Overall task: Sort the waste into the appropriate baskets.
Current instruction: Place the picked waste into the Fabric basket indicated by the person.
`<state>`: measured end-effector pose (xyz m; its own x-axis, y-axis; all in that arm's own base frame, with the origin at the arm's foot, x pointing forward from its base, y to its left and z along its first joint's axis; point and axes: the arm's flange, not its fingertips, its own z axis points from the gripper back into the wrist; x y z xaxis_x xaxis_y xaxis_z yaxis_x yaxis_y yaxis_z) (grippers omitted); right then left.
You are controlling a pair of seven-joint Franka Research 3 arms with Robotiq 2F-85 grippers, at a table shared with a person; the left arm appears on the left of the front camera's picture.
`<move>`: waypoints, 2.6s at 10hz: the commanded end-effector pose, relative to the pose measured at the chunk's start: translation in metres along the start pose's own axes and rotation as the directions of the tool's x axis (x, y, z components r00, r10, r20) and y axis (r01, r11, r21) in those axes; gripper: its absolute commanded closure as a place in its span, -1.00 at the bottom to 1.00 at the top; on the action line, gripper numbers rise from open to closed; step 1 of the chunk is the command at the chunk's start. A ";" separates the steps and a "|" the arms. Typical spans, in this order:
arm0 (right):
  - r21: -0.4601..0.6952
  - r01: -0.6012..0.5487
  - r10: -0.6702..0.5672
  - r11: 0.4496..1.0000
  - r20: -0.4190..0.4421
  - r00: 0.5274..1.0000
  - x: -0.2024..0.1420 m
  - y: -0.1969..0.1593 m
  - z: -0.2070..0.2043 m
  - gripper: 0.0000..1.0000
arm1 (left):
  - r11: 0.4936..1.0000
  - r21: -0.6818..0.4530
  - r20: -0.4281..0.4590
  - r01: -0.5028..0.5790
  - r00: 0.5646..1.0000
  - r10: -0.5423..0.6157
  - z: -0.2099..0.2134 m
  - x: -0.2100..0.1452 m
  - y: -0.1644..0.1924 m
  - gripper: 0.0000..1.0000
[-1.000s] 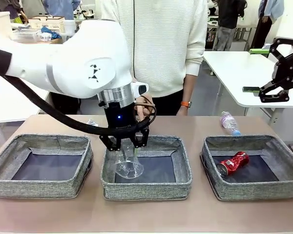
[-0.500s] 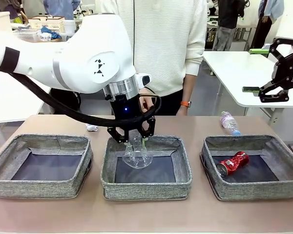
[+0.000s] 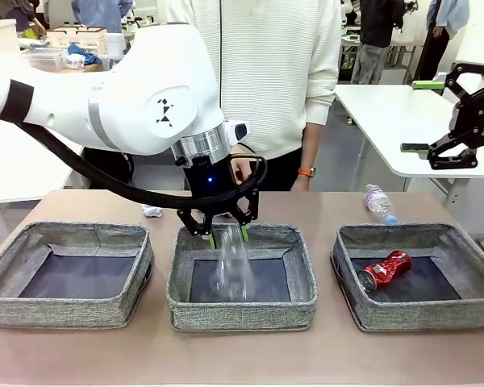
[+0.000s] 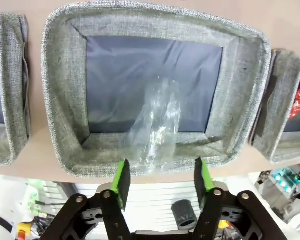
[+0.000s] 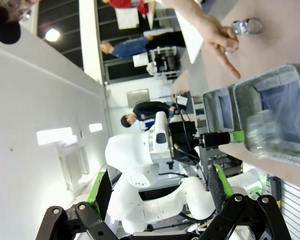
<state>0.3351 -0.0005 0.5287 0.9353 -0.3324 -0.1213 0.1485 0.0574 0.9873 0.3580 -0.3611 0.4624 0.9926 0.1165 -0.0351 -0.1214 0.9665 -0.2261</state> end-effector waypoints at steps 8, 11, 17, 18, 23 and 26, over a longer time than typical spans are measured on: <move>0.021 0.019 -0.019 1.000 0.007 1.000 0.000 0.004 -0.003 -1.00 | 0.988 -0.085 -0.295 0.128 0.944 -0.147 0.048 0.017 0.023 -1.00; 0.021 0.019 -0.019 1.000 0.007 1.000 0.000 0.004 -0.003 -1.00 | 0.900 -0.398 -0.308 0.180 0.898 -0.316 0.151 0.031 0.104 -1.00; 0.021 0.019 -0.019 1.000 0.007 1.000 0.000 0.004 -0.003 -1.00 | 0.616 -0.786 0.036 -0.048 0.992 0.124 0.206 0.016 0.289 -1.00; 0.021 0.019 -0.019 1.000 0.007 1.000 0.000 0.004 -0.003 -1.00 | 0.565 -0.821 0.040 -0.077 0.981 0.192 0.200 0.011 0.313 -1.00; 0.021 0.019 -0.019 1.000 0.007 1.000 0.000 0.004 -0.003 -1.00 | 0.604 -0.790 -0.017 -0.104 0.989 0.148 0.215 0.031 0.316 -1.00; 0.021 0.019 -0.019 1.000 0.007 1.000 0.000 0.004 -0.003 -1.00 | 0.604 -0.790 -0.017 -0.104 0.989 0.148 0.215 0.031 0.316 -1.00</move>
<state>0.3351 -0.0004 0.5285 0.9351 -0.3330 -0.1216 0.1491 0.0582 0.9871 0.3540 -0.0066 0.5990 0.9602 0.2654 -0.0871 -0.1881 0.3838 -0.9040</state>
